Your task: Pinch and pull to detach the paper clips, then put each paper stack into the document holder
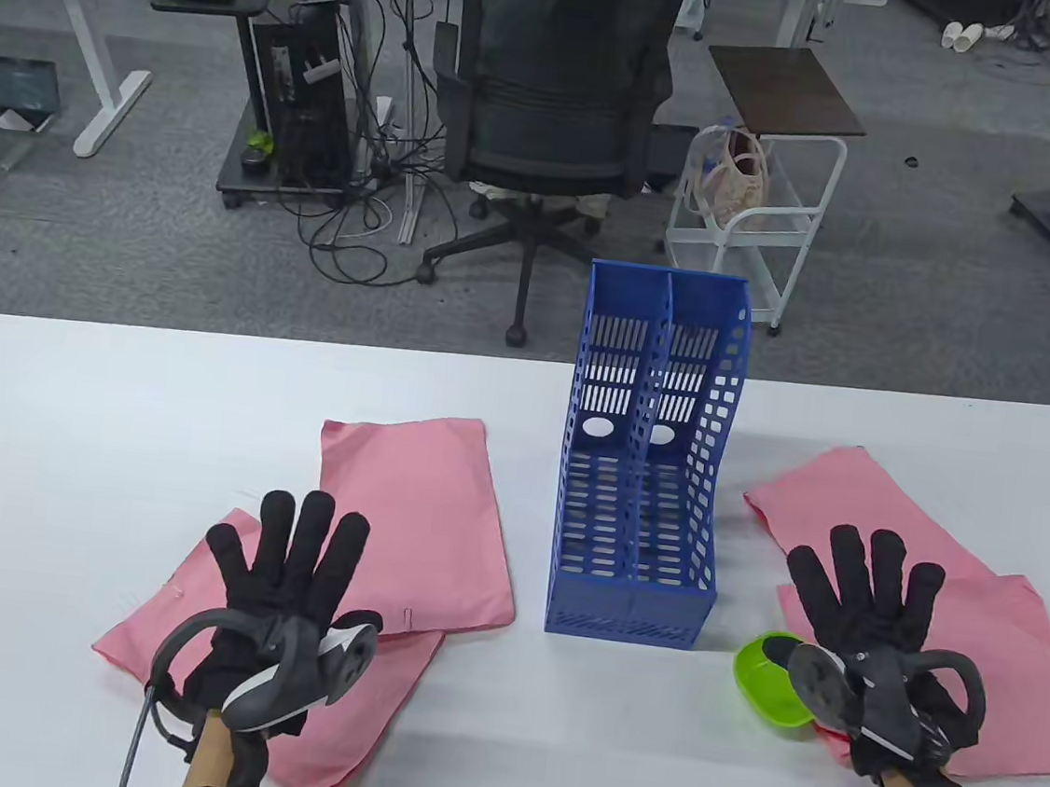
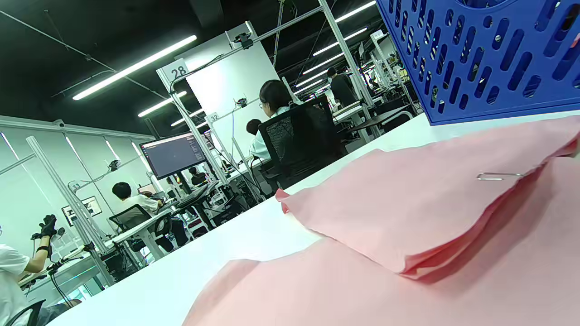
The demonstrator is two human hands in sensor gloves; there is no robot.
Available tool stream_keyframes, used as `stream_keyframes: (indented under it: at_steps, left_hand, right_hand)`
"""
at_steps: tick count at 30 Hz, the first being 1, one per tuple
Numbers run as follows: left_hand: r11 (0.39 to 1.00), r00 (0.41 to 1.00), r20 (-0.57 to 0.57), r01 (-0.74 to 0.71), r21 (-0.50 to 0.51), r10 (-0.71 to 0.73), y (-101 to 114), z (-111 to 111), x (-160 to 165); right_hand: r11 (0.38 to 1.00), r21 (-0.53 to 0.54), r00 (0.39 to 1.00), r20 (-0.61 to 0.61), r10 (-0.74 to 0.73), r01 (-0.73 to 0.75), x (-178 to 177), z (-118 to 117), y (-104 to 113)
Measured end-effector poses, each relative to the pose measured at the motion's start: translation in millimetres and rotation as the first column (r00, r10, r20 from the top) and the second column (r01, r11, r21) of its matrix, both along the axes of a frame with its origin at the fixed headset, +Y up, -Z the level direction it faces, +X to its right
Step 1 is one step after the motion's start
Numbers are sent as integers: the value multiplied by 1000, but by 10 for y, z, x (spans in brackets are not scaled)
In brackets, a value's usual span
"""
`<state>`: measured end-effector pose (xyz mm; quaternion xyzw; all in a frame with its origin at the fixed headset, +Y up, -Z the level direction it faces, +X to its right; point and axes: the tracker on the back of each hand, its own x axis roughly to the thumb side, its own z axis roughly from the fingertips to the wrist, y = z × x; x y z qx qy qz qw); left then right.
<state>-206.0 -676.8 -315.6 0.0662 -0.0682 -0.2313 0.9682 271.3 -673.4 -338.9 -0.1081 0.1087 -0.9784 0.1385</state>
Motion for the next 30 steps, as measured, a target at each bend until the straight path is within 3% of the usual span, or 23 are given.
stream_keyframes:
  at_steps: [9,13,17,20,25,27,30]
  left_hand:
    - [1000,1000,5,-24,-6,24,10,-9,-11]
    - [995,995,18,-97,-26,98,19,-14,-34]
    - [965,970,16,-239,-111,243,-15,-59,-86]
    - [945,963,-8,-267,-188,270,-78,-111,-122]
    - [907,978,-122,-201,-369,167,-261,-334,-151]
    - [872,980,-191,-145,-468,60,-372,-486,-162]
    - [840,973,-223,-80,-537,-50,-474,-602,-151]
  right_hand:
    - [1000,11,1000,-8,-8,8,2,-7,-8]
    - [1000,18,1000,-11,-11,11,3,-4,-7]
    - [999,35,999,-17,-27,28,13,10,26]
    - [999,34,999,-23,-42,42,16,14,33]
    - [998,42,999,-36,-38,39,2,25,45]
    - [998,40,998,-43,-49,51,-3,28,48]
    - [998,33,998,-47,-50,51,-2,24,39]
